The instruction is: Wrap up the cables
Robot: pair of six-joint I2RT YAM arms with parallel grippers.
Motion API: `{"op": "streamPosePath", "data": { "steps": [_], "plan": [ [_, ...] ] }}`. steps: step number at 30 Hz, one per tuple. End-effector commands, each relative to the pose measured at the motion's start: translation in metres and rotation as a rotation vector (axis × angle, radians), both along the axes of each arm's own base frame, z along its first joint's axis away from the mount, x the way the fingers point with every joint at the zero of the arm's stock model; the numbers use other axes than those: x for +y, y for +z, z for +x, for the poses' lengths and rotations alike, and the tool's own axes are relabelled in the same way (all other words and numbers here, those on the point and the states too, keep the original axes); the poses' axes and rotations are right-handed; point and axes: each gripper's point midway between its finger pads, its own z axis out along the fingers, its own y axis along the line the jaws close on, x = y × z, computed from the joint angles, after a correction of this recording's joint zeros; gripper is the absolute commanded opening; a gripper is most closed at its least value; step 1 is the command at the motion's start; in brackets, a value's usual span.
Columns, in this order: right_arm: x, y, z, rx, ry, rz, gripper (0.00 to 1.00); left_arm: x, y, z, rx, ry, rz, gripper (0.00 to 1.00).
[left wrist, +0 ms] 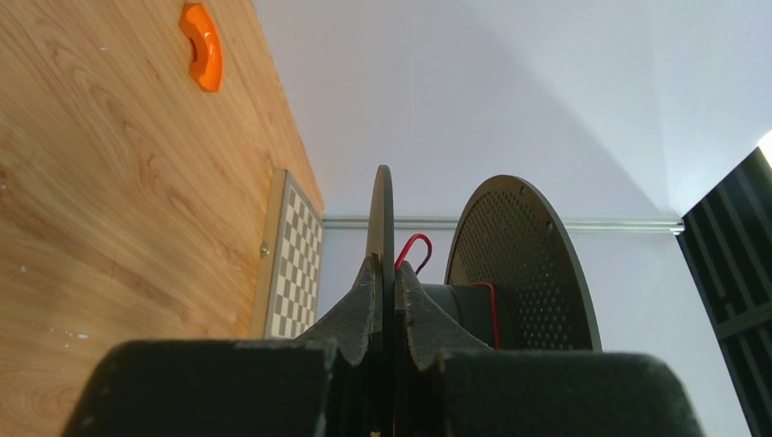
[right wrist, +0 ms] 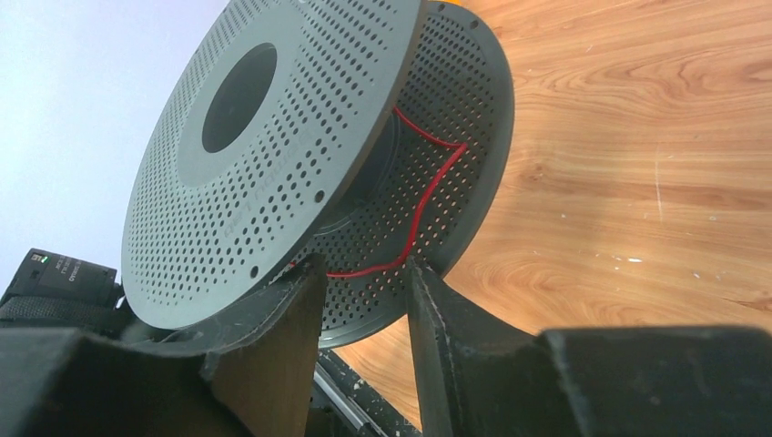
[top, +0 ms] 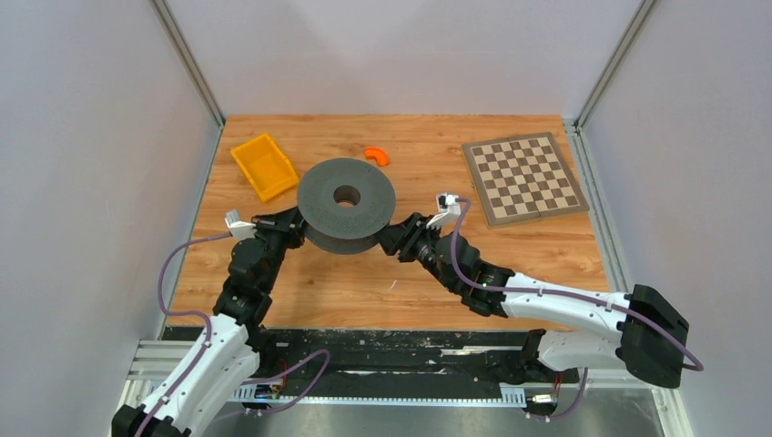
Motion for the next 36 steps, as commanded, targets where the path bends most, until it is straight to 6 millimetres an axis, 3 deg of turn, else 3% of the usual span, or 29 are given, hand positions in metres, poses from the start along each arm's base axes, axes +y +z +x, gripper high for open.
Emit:
{"op": "streamPosePath", "data": {
  "steps": [1,9,16,21,29,33,36],
  "plan": [
    [-0.013,-0.002,0.002,0.016,-0.042,-0.041,0.41,0.003,0.064,-0.009,-0.187,-0.014,-0.174,0.0],
    [-0.019,0.006,-0.002,-0.01,-0.035,-0.027,0.39,0.003,0.062,-0.008,-0.185,-0.016,-0.184,0.0],
    [-0.016,0.006,-0.003,-0.009,-0.024,-0.009,0.29,0.004,0.06,-0.008,-0.183,-0.018,-0.193,0.0],
    [-0.014,0.011,-0.004,-0.043,-0.004,-0.026,0.27,0.004,0.058,-0.008,-0.18,-0.018,-0.198,0.0],
    [-0.039,0.036,-0.012,-0.241,0.012,-0.114,0.29,0.004,0.057,-0.008,-0.176,-0.015,-0.197,0.0],
    [-0.043,0.051,-0.018,-0.397,0.057,-0.187,0.3,0.004,0.056,-0.008,-0.175,-0.016,-0.198,0.0],
    [-0.036,0.064,-0.027,-0.614,0.142,-0.269,0.34,0.004,0.056,-0.008,-0.173,-0.018,-0.199,0.0]
  ]
}}
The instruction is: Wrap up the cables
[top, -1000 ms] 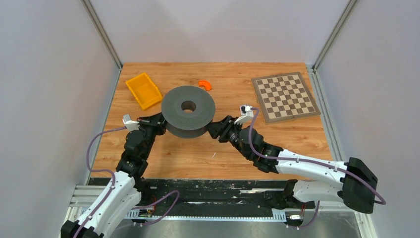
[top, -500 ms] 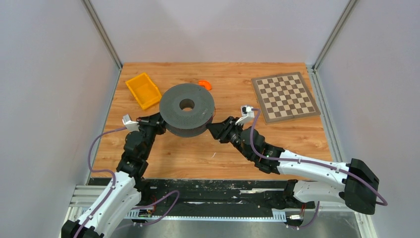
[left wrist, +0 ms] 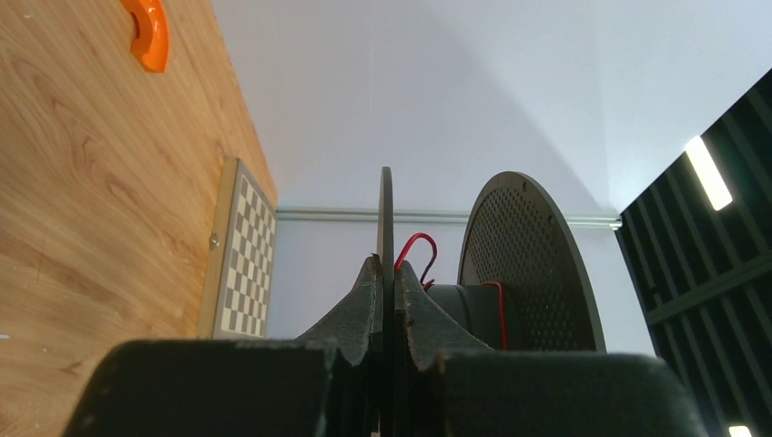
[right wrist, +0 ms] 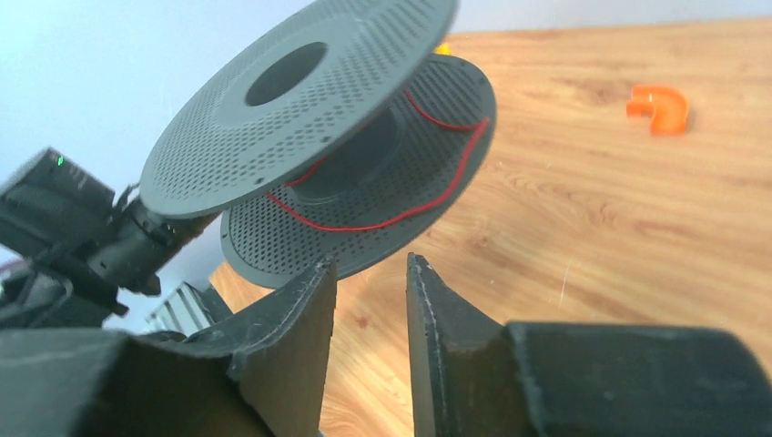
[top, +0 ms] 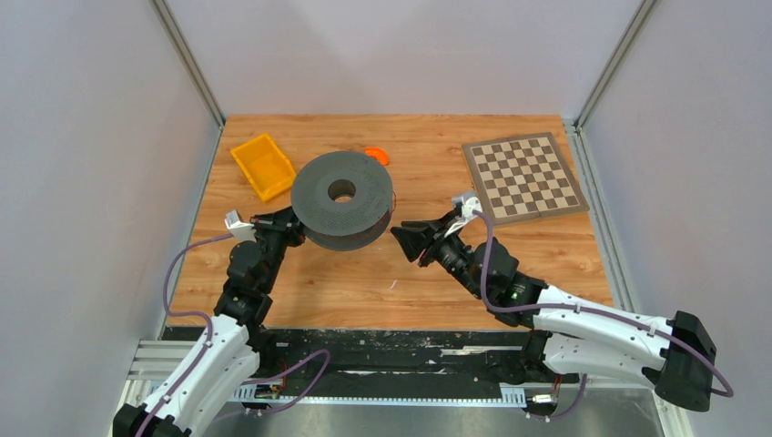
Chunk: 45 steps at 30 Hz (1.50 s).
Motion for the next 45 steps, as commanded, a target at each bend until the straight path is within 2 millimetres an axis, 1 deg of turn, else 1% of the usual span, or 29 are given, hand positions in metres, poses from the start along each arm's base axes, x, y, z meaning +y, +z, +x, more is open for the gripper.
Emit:
{"op": "streamPosePath", "data": {
  "steps": [1,4,9,13,17,23,27,32,36,42,43,45],
  "plan": [
    [0.009,0.025,-0.013,-0.373,0.126,-0.165,0.35,0.005,0.043,-0.006,-0.131,0.004,-0.095,0.0],
    [0.017,0.03,-0.018,-0.562,0.183,-0.281,0.34,0.005,0.043,-0.006,-0.127,0.003,-0.095,0.0],
    [0.017,0.043,-0.023,-0.756,0.184,-0.308,0.37,0.004,0.041,-0.006,-0.118,0.001,-0.097,0.0],
    [0.022,0.039,-0.017,-0.823,0.168,-0.372,0.38,0.004,0.041,-0.006,-0.114,-0.001,-0.1,0.0],
    [0.032,0.037,-0.022,-0.9,0.211,-0.389,0.38,0.003,0.04,-0.006,-0.111,-0.006,-0.102,0.0],
    [0.045,0.035,-0.015,-0.905,0.228,-0.43,0.37,0.003,0.04,-0.007,-0.109,-0.009,-0.104,0.0],
    [0.053,0.033,-0.009,-0.877,0.234,-0.443,0.36,0.003,0.04,-0.007,-0.107,-0.01,-0.102,0.0],
    [0.058,0.03,-0.004,-0.84,0.226,-0.446,0.36,0.003,0.039,-0.007,-0.106,-0.007,-0.094,0.0],
    [0.062,0.024,0.001,-0.817,0.233,-0.479,0.36,0.003,0.039,-0.007,-0.104,-0.008,-0.095,0.0],
    [0.068,0.018,0.003,-0.802,0.25,-0.499,0.36,0.003,0.041,-0.007,-0.107,-0.009,-0.09,0.0],
    [0.069,0.017,0.005,-0.798,0.25,-0.503,0.35,0.002,0.041,-0.007,-0.106,-0.011,-0.089,0.0],
    [0.072,0.014,0.008,-0.79,0.248,-0.512,0.29,0.002,0.041,-0.006,-0.105,-0.013,-0.089,0.0]
  ]
}}
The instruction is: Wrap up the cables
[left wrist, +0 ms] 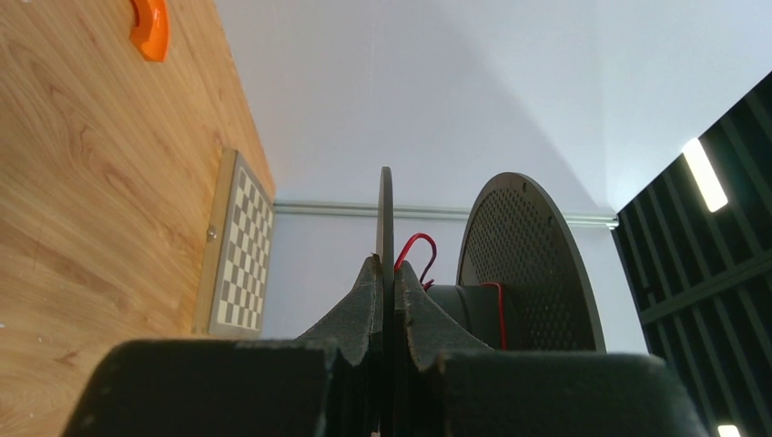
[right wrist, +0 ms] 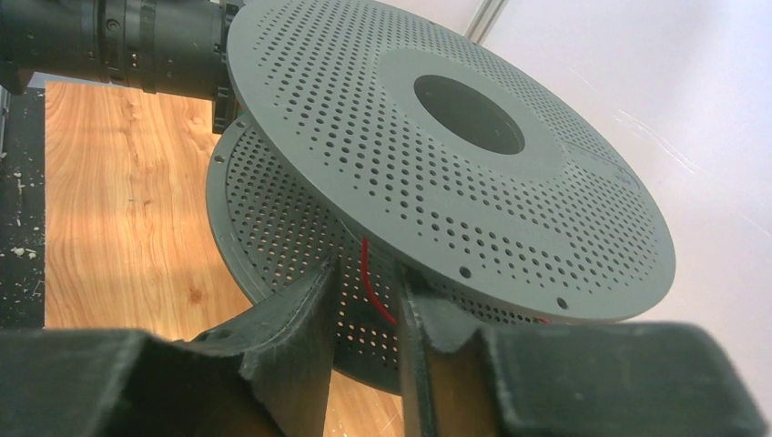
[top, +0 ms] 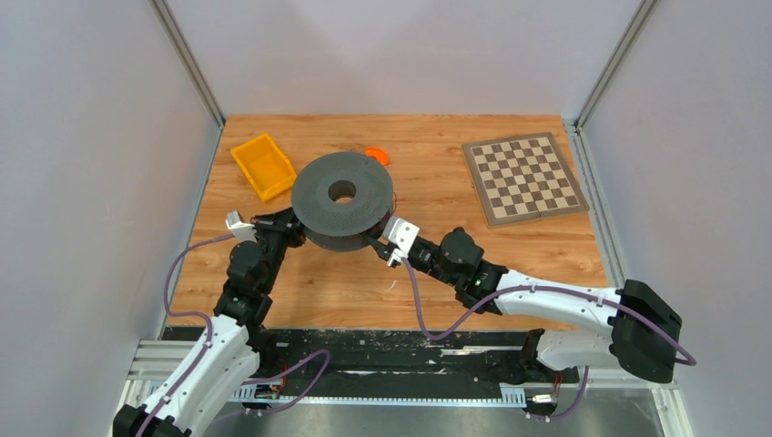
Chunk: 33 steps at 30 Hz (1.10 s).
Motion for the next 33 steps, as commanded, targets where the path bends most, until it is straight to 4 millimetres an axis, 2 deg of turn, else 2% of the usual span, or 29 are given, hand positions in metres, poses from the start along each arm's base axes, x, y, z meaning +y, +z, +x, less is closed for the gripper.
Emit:
{"op": "streamPosePath", "data": {
  "steps": [1,5,6,14,18,22,24,27,33],
  "plan": [
    [0.007,0.015,0.007,-0.002,-0.018,0.023,0.24,0.004,0.042,-0.005,-0.115,0.002,-0.072,0.0],
    [0.018,0.016,0.002,-0.027,0.015,0.013,0.01,0.002,0.041,-0.004,-0.109,-0.006,-0.067,0.0],
    [0.022,0.015,0.001,-0.035,0.023,0.006,0.0,0.001,0.041,-0.004,-0.108,-0.009,-0.066,0.0],
    [0.05,0.011,-0.008,-0.074,0.062,-0.03,0.0,0.001,0.039,-0.002,-0.103,-0.008,-0.065,0.0],
    [0.066,0.011,-0.003,-0.081,0.051,-0.026,0.0,-0.002,0.037,-0.002,-0.101,-0.018,-0.058,0.0],
    [0.075,0.007,0.018,-0.036,-0.049,-0.007,0.0,-0.004,0.035,-0.002,-0.108,-0.029,-0.059,0.0],
    [0.08,0.003,0.022,-0.018,-0.072,0.002,0.0,-0.003,0.035,-0.002,-0.109,-0.026,-0.06,0.0],
    [0.074,0.004,0.036,0.009,-0.166,0.05,0.0,0.001,0.034,-0.003,-0.113,-0.004,-0.058,0.0],
    [0.071,-0.01,0.063,0.047,-0.327,0.03,0.0,-0.002,0.035,-0.005,-0.12,-0.024,-0.051,0.0]
  ]
}}
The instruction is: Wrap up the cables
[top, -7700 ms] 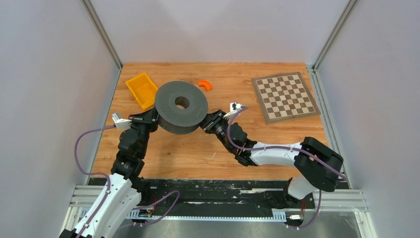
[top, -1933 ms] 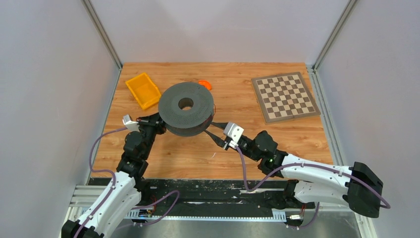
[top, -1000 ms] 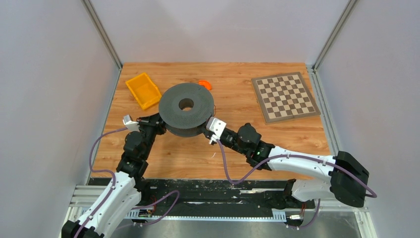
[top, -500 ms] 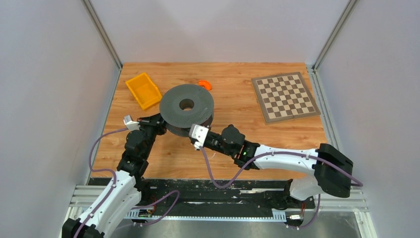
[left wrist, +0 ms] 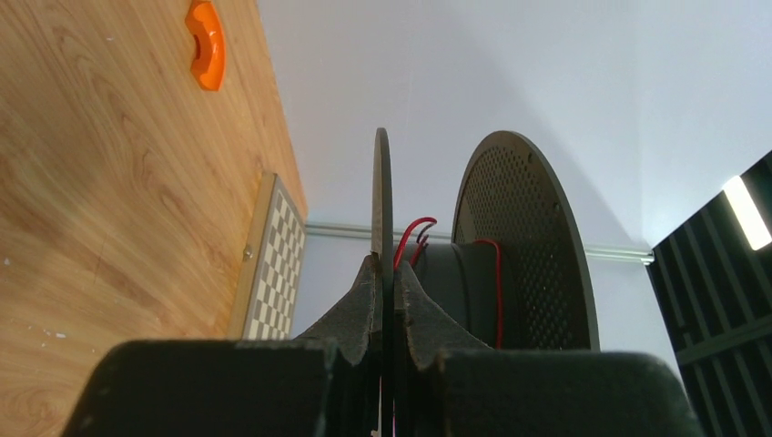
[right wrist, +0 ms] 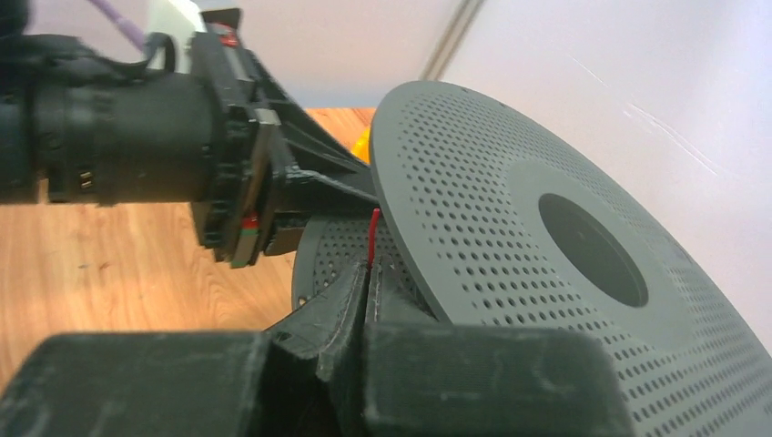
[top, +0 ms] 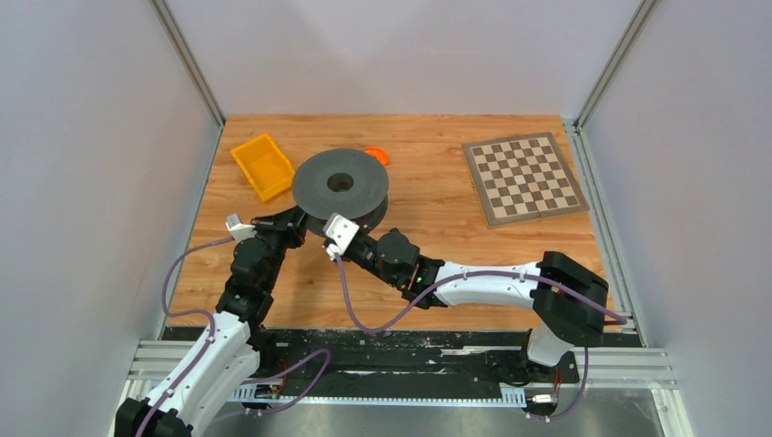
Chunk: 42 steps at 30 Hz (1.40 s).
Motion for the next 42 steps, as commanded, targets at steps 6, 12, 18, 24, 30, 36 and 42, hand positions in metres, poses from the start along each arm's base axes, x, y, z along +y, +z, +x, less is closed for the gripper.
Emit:
{"op": "streamPosePath", "data": {
  "steps": [6,12,18,24,30,36,42],
  "plan": [
    [-0.024,-0.002,0.061,0.087,-0.391,0.094,0.0,-0.01,0.054,-0.012,-0.183,-0.073,-0.094,0.0],
    [-0.023,-0.003,0.062,0.116,-0.413,0.135,0.03,-0.009,0.047,-0.011,-0.165,-0.065,-0.102,0.0],
    [-0.024,-0.014,0.056,0.107,-0.408,0.093,0.12,-0.005,0.044,-0.01,-0.16,-0.044,-0.106,0.0],
    [-0.03,-0.013,0.046,0.079,-0.381,0.076,0.21,-0.002,0.046,-0.01,-0.163,-0.03,-0.11,0.0],
    [-0.039,-0.003,0.04,0.067,-0.371,0.092,0.27,0.001,0.048,-0.01,-0.165,-0.011,-0.102,0.0],
    [-0.046,0.002,0.035,0.067,-0.354,0.108,0.31,0.003,0.046,-0.011,-0.16,-0.004,-0.091,0.0],
    [-0.05,0.006,0.026,0.085,-0.307,0.128,0.37,0.003,0.045,-0.01,-0.155,0.0,-0.081,0.0]
  ]
}}
